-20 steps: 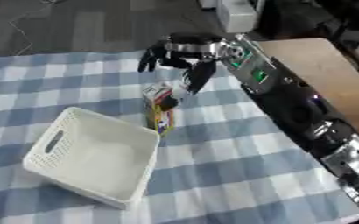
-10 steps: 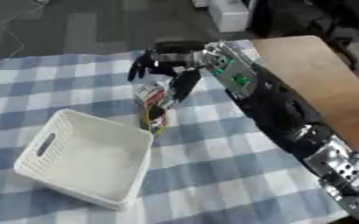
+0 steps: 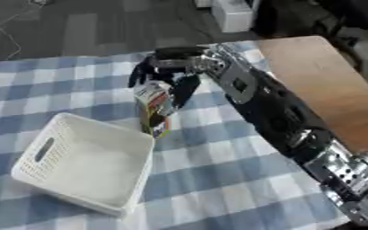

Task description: Pick up objects on the table and place them in the box.

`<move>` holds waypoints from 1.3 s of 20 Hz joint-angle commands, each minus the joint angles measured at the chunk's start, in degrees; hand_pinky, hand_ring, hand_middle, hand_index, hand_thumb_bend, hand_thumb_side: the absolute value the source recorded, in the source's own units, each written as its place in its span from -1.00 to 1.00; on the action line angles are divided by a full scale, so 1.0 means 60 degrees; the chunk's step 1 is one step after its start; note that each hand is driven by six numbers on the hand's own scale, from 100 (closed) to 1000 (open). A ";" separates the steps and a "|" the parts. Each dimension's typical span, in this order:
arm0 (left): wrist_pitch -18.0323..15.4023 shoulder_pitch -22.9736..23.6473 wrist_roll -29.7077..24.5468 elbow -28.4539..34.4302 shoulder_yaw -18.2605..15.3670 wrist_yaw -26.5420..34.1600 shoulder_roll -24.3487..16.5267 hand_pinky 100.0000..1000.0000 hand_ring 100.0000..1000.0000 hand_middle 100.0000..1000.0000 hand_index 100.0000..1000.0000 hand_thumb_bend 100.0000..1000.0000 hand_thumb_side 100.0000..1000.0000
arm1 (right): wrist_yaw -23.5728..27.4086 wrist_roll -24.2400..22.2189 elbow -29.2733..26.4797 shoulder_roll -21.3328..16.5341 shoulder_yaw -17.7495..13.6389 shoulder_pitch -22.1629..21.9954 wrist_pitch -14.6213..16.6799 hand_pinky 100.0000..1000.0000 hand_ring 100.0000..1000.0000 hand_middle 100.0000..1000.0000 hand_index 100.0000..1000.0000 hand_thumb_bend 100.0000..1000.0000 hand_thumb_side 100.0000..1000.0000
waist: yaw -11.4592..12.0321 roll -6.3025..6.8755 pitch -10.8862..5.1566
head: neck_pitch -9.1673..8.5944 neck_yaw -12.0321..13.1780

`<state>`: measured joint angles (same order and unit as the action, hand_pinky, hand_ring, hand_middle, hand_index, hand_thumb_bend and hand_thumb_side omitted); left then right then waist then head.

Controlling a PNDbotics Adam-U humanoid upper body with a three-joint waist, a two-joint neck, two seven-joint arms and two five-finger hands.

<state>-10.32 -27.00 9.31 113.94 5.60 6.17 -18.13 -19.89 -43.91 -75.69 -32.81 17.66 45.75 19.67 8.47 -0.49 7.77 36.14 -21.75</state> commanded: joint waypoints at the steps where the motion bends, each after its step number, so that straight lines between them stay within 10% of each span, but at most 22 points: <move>1: -0.0016 -0.0107 -0.0014 0.0109 -0.0019 0.0034 -0.0059 0.64 0.22 0.58 0.85 1.00 0.57 | -0.0220 -0.1324 0.0003 -0.0050 -0.0049 0.0241 0.1075 -0.27 0.52 -1.00 0.63 0.68 -0.06 | -0.0014 0.0019 -0.0146 | -0.0184 -0.0114; 17: -0.0023 -0.0169 -0.0025 0.0109 -0.0014 0.0051 -0.0019 0.64 0.23 0.58 0.85 1.00 0.56 | -0.0871 -0.1251 0.0250 0.0172 -0.0005 0.0398 0.0993 -0.13 0.51 -1.00 0.64 0.67 -0.06 | 0.0020 -0.0021 -0.0148 | -0.0260 -0.0125; 26: -0.0015 -0.0184 -0.0035 0.0109 -0.0006 0.0053 0.0006 0.64 0.23 0.58 0.85 1.00 0.56 | -0.1718 -0.0409 0.0250 0.0293 -0.0008 0.0476 0.1120 -0.78 0.13 -1.00 0.38 0.61 -0.19 | 0.0043 -0.0027 -0.0146 | -0.0335 -0.0240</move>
<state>-10.35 -27.02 9.28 113.94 5.60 6.17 -18.06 -29.28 -42.38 -73.84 -30.63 18.00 47.25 21.20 8.63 -0.68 7.76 35.11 -22.51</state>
